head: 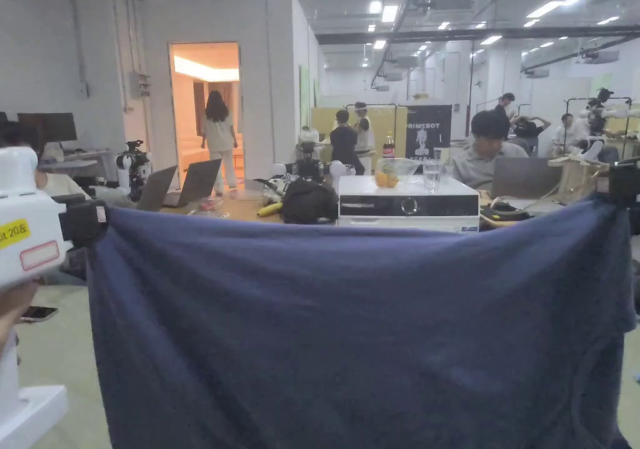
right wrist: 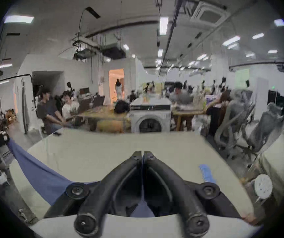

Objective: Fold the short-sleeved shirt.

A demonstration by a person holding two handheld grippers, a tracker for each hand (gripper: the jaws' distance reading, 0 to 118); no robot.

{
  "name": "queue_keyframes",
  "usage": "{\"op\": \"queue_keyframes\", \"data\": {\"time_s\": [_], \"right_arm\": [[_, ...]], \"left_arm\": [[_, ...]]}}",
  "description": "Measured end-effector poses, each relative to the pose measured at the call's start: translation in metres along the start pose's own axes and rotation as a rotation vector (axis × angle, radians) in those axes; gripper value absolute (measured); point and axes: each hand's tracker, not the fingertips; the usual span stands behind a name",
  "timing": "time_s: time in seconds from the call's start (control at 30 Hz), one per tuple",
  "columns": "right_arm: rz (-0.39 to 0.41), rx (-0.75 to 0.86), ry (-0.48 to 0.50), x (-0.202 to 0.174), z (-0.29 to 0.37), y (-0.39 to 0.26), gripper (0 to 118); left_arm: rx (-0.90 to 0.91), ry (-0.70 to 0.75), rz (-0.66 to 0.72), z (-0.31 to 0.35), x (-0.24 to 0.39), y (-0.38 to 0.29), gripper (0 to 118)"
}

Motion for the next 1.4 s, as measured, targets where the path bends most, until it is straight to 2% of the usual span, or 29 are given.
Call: {"op": "queue_keyframes", "data": {"time_s": [0.1, 0.2, 0.27, 0.43, 0.63, 0.67, 0.8, 0.97, 1.1, 1.17, 1.27, 1.4], "right_arm": [[-0.005, 0.013, -0.011, -0.005, -0.025, 0.027, 0], [0.038, 0.056, -0.057, -0.021, -0.047, 0.048, 0], [0.034, 0.072, -0.06, -0.029, -0.062, 0.065, 0], [0.002, 0.124, -0.071, -0.044, -0.095, 0.11, 0], [0.029, 0.166, -0.074, -0.064, -0.111, 0.137, 0], [0.032, 0.173, -0.079, -0.067, -0.113, 0.137, 0], [0.0, 0.185, -0.076, -0.075, -0.121, 0.14, 0], [0.017, 0.131, -0.063, -0.084, -0.135, 0.115, 0], [-0.001, 0.056, -0.018, -0.08, -0.158, 0.069, 0], [-0.018, 0.006, 0.011, -0.08, -0.15, 0.032, 0], [-0.003, -0.029, 0.037, -0.074, -0.129, -0.025, 0], [0.018, -0.095, 0.078, -0.054, -0.088, -0.084, 0]], "left_arm": [[-0.008, 0.034, -0.029, -0.034, -0.005, 0.031, 0], [0.026, 0.048, -0.026, -0.053, -0.007, 0.053, 0], [0.027, 0.105, -0.079, -0.065, -0.007, 0.067, 0], [0.062, 0.129, -0.071, -0.083, -0.02, 0.1, 0], [0.076, 0.152, -0.06, -0.091, -0.039, 0.107, 0], [0.08, 0.157, -0.119, -0.094, -0.041, 0.109, 0], [0.102, 0.208, -0.192, -0.1, -0.041, 0.105, 0], [0.058, 0.197, -0.156, -0.108, -0.049, 0.089, 0], [-0.03, 0.183, -0.087, -0.113, -0.055, 0.041, 0], [-0.108, 0.158, -0.072, -0.114, -0.056, 0.01, 0], [-0.187, 0.115, -0.015, -0.098, -0.059, -0.035, 0], [-0.181, 0.04, -0.032, -0.048, -0.053, -0.075, 0]]}}
